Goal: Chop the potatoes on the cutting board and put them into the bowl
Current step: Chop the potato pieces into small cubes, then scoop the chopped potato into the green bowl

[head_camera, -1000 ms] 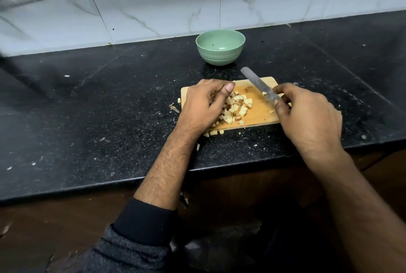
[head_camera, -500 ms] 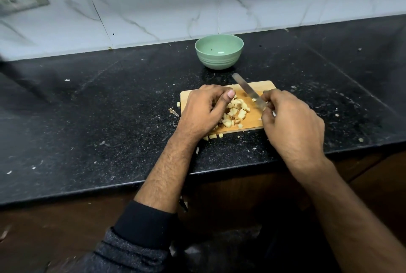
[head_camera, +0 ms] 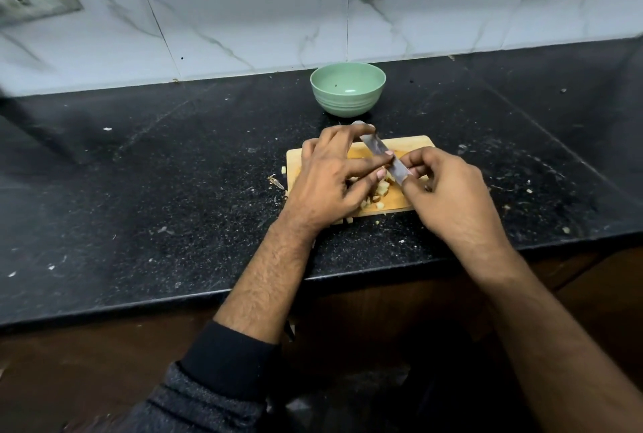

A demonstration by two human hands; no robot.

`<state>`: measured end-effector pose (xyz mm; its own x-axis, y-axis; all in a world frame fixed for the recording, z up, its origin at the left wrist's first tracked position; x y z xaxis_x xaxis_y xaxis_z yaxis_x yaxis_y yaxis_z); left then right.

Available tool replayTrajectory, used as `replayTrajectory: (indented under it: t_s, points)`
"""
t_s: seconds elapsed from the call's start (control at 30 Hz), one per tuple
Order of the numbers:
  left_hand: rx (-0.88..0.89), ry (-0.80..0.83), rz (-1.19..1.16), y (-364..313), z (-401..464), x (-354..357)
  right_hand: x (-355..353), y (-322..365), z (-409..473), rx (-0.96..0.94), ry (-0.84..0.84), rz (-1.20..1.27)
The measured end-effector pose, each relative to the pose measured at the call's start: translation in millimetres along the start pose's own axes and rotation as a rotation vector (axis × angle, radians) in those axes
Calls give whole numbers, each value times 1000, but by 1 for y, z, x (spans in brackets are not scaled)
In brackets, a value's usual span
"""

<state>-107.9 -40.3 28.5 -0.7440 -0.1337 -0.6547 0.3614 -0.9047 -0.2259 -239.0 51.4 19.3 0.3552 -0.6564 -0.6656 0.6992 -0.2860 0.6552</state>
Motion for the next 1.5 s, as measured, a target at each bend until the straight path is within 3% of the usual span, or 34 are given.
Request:
replayTrajectory:
  t_s: [0.27,0.43,0.67,0.8,0.93,1.03,1.13,1.2,1.4,1.5]
  points:
    - [2,-54,78,2,0,-13,0,-9,6,47,-10,31]
    - [-100,-96,108,16,0,-15,-15,-12,12,-30,-82,-314]
    - [-518,-351,-262,56,-17,-37,-4,-8,20,-131,-104,-559]
    - [-727,-340,-390,71,-40,-38,-1,-19,24,-130,-110,-625]
    - [-821,-312,-498,71,-64,-39,2,-20,24,-170,-78,-620]
    - [-849,-373,-500,70,-74,-54,-7,9,14,-290,-138,-439]
    - [-877,-415,-487,69,-82,-65,11,50,-18,-466,70,-149]
    - [-856,-414,-443,64,-85,-69,30,71,-45,-571,210,-88]
    - [-759,-358,-242,49,-102,-77,64,81,-74,-728,354,-271]
    - [-698,-241,-117,36,-114,-77,69,79,-79,-787,372,-338]
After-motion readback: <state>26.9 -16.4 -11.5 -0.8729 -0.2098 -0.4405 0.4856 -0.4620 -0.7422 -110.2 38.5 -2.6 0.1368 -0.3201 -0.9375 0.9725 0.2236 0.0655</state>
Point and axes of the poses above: each hand's wrist, its own z-axis towards the middle knuckle, its own x-axis out of the palm, y = z × x, the point moved 10 cm from there along z, towards the middle knuckle, and after that the axes turned 9 degrees about -y, right-handed, at the moved point
